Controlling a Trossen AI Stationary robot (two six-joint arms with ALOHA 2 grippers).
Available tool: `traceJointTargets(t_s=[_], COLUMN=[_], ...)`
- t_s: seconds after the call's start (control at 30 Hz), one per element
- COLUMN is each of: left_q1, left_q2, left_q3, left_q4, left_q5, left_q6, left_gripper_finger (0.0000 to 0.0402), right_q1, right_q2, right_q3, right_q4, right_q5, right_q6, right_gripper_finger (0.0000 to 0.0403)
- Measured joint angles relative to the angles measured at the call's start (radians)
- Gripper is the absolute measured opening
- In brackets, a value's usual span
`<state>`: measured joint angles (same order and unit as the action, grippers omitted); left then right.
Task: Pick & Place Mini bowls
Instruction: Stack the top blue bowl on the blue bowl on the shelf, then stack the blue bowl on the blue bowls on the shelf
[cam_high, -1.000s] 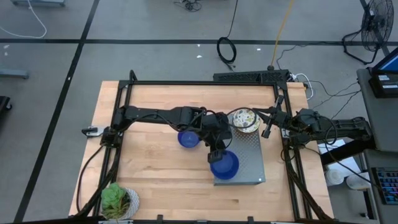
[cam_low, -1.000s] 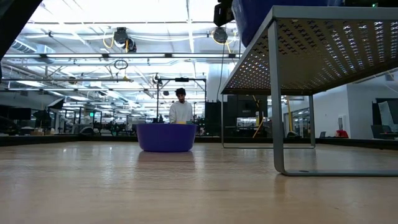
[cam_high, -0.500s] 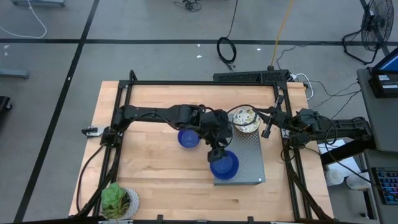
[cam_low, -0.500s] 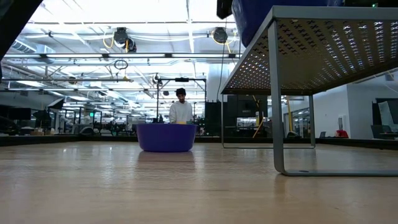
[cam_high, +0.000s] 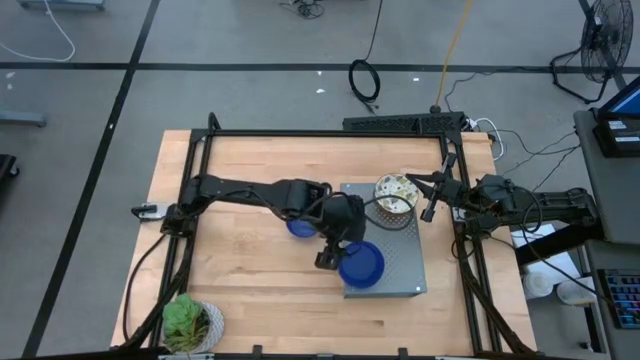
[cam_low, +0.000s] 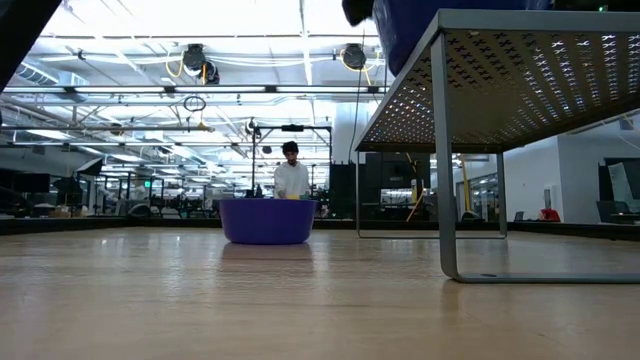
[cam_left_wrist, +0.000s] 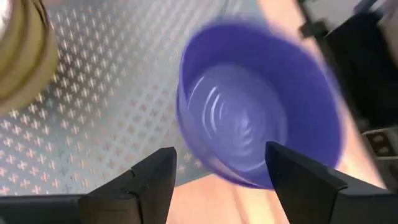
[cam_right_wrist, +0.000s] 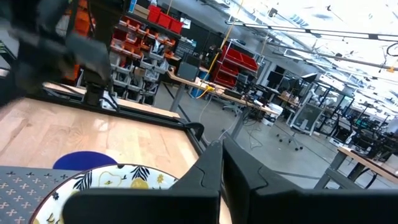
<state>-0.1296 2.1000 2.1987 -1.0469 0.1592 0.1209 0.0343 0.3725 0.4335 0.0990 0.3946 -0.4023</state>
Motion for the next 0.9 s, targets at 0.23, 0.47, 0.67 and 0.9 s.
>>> traceJointTargets(t_s=[0.23,0.47,0.67,0.9], left_q1=[0.0,0.0,0.011,0.07], left_q2=[0.005,-0.022,-0.096,-0.134], left_q3=[-0.056,-0.049,-0.044,-0.05], left_q4=[0.085,0.11,-0.043,-0.308], left_q5=[-0.016,-0.205,-0.335,-0.418], left_q6=[0.009,0.001,-0.093,-0.316], left_gripper_finger=[0.025,0.025,0.025,0.025], right_q1=[0.0,0.0,0.0,0.0], right_q2=[0.0,0.0,0.0,0.0], right_q3=[0.0,0.0,0.0,0.0], right_q4=[0.0,-0.003,-0.006,-0.006], right_q5=[0.0,0.001,0.001,0.001], right_q6=[-0.003,-0.002,0.0,0.0], right_gripper_finger=[0.0,0.0,0.0,0.0])
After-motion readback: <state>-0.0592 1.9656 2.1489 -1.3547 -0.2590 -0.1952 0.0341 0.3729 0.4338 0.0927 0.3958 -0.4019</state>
